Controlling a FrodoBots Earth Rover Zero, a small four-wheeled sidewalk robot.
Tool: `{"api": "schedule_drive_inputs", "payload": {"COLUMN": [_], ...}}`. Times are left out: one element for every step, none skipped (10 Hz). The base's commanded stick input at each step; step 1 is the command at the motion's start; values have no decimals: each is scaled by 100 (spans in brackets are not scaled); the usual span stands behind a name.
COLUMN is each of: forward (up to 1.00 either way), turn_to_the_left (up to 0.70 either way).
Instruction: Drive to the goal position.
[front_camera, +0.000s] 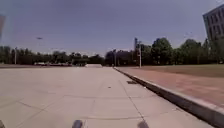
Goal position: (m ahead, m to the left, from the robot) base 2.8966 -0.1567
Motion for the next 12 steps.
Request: {"api": "schedule_drive_inputs", "payload": {"forward": [85,85,85,85,85,85,85,85,85,85,85,85], "turn_to_the_left": [0,27,34,34,12,0,0,0,0,0,0,0]}}
